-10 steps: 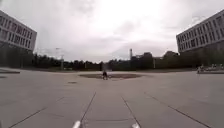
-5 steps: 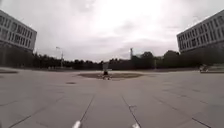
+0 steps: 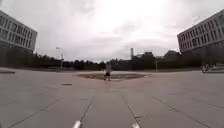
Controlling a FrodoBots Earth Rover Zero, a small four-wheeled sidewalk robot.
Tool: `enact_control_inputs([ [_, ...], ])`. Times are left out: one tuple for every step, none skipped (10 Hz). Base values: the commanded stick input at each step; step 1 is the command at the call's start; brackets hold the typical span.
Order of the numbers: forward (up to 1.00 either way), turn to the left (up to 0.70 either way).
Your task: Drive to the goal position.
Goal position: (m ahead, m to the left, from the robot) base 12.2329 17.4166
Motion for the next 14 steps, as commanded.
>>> enact_control_inputs([
  [0.70,0.00],
  [0.70,0.00],
  [0.70,0.00],
  [0.70,0.00],
  [0.70,0.00],
  [0.70,0.00],
  [0.70,0.00],
  [0.70,0.00],
  [0.70,0.00],
  [0.70,0.00],
  [0.70,0.00],
  [0.70,0.00],
  [0.70,0.00],
  [0.70,0.00],
])
